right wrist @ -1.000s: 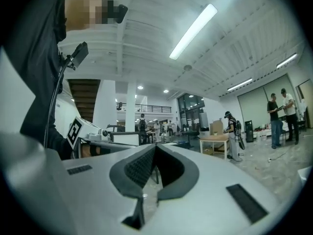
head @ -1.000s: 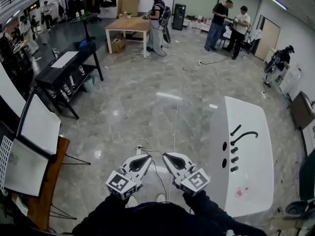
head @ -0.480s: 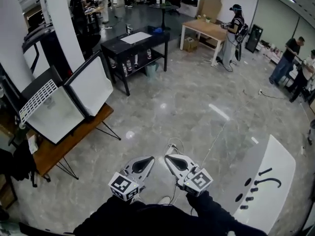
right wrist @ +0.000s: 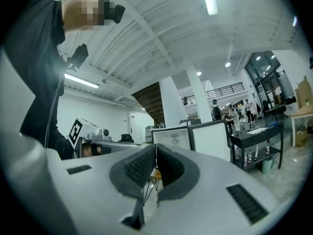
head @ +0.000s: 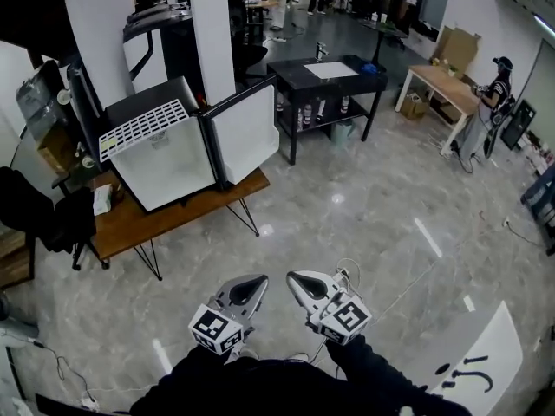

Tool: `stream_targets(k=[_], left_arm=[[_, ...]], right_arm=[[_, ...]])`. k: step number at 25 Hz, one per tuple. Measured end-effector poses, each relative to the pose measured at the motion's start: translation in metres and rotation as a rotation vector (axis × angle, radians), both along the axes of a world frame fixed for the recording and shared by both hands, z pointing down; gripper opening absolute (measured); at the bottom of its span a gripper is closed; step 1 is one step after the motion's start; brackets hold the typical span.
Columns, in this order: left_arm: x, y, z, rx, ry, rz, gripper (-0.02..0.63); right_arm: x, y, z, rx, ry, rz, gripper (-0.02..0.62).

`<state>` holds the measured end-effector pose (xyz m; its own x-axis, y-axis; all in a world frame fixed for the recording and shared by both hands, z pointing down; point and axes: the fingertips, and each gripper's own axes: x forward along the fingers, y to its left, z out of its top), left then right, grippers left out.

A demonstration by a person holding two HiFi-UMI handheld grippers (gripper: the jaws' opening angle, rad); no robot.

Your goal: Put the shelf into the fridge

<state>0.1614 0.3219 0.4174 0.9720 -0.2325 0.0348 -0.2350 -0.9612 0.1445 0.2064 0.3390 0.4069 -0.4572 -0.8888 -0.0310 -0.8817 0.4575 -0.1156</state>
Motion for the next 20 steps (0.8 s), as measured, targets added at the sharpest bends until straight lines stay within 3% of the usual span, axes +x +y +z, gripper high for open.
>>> stream_targets(k=[7,20], left_arm=[[-0.092,-0.077,0.004,0.005,0.011,-0.151,0.006],[-0.255,-0.208,0.019,0.000,0.038,-0.354,0.006]], right_arm=[[-0.092,-0.080,0.000,0.010,0.008,-0.144,0.006],[-0.262,-0.223,0.020,-0.027,0.057,-0.356,0.006]])
